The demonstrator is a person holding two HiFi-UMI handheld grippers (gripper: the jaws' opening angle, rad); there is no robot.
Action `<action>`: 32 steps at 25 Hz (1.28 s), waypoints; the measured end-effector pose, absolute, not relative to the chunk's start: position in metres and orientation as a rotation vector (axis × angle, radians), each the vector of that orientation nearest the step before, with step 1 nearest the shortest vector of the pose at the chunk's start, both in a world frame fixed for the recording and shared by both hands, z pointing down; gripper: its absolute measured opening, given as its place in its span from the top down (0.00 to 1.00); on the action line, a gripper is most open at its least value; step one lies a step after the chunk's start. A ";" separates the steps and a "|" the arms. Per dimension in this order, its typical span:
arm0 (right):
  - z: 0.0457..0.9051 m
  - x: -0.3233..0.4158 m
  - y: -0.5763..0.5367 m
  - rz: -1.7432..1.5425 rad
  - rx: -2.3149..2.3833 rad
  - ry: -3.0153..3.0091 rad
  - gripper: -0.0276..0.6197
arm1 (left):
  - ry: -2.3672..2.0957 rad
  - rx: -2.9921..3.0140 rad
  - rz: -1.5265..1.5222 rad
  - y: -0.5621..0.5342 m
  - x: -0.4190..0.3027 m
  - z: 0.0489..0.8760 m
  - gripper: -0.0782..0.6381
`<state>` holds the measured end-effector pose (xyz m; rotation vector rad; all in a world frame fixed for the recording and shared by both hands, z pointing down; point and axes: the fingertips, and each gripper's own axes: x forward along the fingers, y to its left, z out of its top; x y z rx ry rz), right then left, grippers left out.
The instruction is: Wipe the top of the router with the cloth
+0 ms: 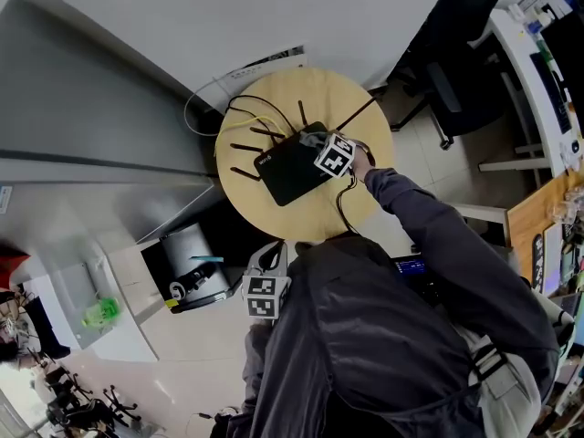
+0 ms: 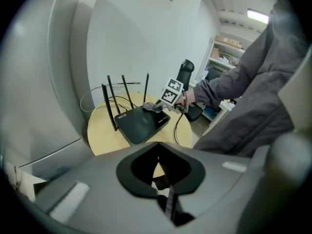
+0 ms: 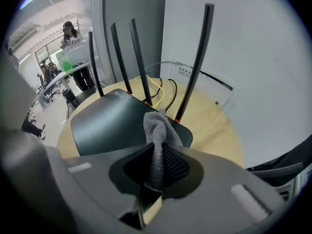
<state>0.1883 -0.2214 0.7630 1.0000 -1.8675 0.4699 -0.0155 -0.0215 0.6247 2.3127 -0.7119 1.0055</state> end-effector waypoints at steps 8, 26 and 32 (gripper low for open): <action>0.767 0.186 -0.164 0.465 0.996 -1.892 0.90 | -0.639 2.355 1.021 -0.019 0.008 0.625 0.89; 0.762 0.197 -0.133 0.596 0.927 -1.969 0.90 | -0.621 2.403 1.028 -0.027 0.050 0.625 0.89; 0.749 0.231 -0.204 0.510 0.974 -1.970 0.90 | -0.660 2.382 1.023 -0.033 0.061 0.629 0.89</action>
